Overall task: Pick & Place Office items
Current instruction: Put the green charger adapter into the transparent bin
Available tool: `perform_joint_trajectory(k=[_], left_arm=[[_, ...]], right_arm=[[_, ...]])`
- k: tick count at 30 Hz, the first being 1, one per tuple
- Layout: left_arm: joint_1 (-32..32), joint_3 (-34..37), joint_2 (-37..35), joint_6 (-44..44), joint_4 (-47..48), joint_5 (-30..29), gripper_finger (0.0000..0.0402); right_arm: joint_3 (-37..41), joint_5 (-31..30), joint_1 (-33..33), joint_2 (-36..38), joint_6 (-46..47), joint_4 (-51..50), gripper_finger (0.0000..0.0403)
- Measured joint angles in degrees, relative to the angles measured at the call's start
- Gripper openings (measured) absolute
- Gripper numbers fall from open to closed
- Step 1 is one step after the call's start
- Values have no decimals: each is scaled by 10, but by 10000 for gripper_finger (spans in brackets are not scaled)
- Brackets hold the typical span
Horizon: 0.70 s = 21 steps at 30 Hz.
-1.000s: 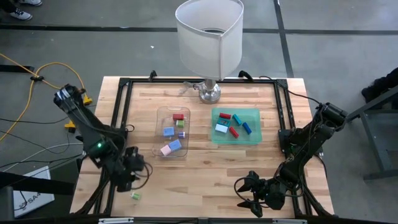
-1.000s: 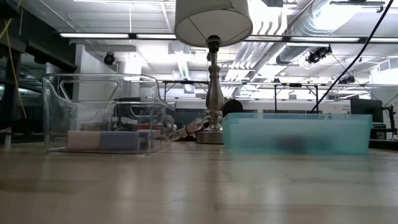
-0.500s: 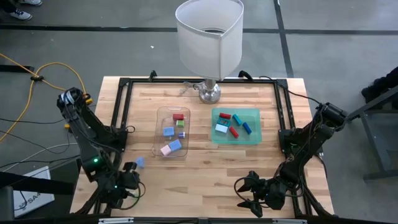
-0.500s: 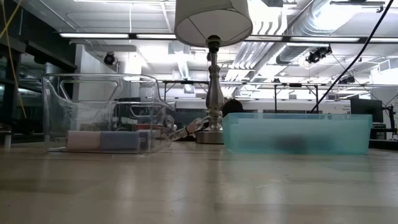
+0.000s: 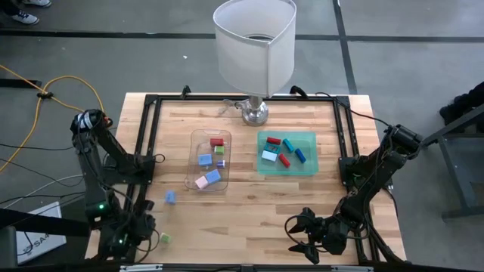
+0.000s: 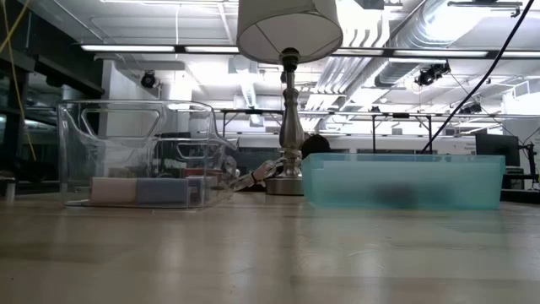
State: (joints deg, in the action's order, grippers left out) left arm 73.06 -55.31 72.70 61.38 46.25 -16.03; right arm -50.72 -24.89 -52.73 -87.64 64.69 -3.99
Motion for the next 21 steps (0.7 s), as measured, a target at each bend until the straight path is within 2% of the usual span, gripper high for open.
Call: perform_joint_trajectory(k=[5,10,21], left_arm=[[-7,0,0,-1,43,-21,145],[-15,-2,7,-11,39,-2,145],[-11,-54,95,-17,38,15,145]], right_arm=[[0,0,0,0,0,0,298],[0,0,0,0,0,0,298],[0,0,0,0,0,0,298]])
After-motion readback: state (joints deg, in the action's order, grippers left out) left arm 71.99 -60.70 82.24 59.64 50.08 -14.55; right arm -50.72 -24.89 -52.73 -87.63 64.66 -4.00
